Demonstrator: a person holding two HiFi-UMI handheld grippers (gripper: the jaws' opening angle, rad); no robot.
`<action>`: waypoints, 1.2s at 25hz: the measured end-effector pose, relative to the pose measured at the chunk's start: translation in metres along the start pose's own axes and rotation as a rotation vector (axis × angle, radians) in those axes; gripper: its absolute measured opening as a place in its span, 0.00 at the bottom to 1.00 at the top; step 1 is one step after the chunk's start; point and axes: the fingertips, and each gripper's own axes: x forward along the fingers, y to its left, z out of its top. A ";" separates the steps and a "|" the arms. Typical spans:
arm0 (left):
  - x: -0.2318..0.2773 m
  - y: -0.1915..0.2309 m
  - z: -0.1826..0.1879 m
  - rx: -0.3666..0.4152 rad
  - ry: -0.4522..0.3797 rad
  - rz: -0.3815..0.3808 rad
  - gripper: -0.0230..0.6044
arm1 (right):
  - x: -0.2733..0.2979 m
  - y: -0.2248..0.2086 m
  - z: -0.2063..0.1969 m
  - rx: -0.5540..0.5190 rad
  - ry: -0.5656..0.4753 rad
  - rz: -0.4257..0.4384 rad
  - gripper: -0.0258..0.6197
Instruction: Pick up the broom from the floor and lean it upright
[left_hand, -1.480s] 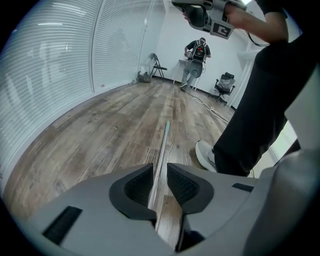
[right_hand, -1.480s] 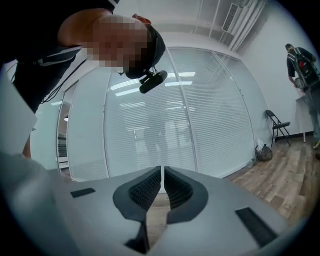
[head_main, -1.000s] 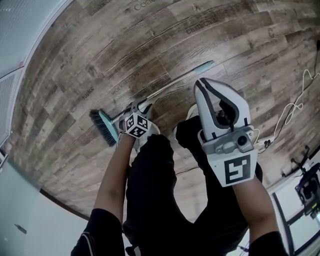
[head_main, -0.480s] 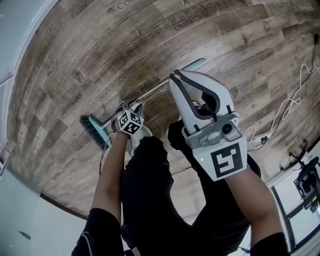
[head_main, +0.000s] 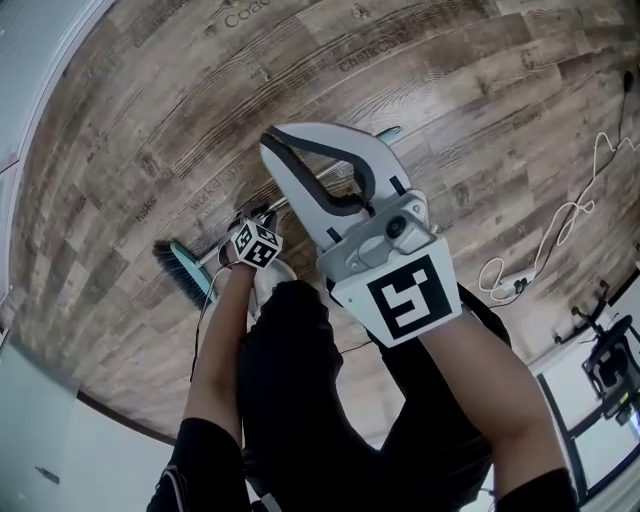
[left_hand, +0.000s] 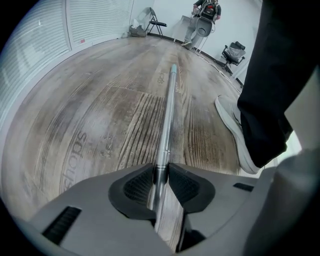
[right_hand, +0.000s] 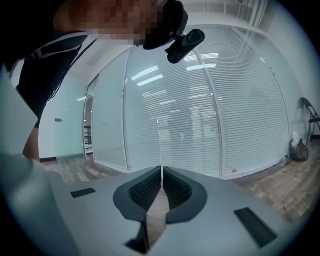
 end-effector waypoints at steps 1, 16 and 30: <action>0.000 0.000 0.001 0.010 0.012 -0.006 0.21 | 0.000 -0.001 -0.002 -0.003 0.010 0.005 0.07; -0.149 -0.011 0.020 -0.008 -0.018 -0.065 0.18 | -0.055 0.053 0.031 0.197 0.099 -0.136 0.07; -0.310 0.029 0.040 -0.203 -0.099 0.144 0.18 | -0.178 0.147 0.097 0.214 0.276 -0.091 0.07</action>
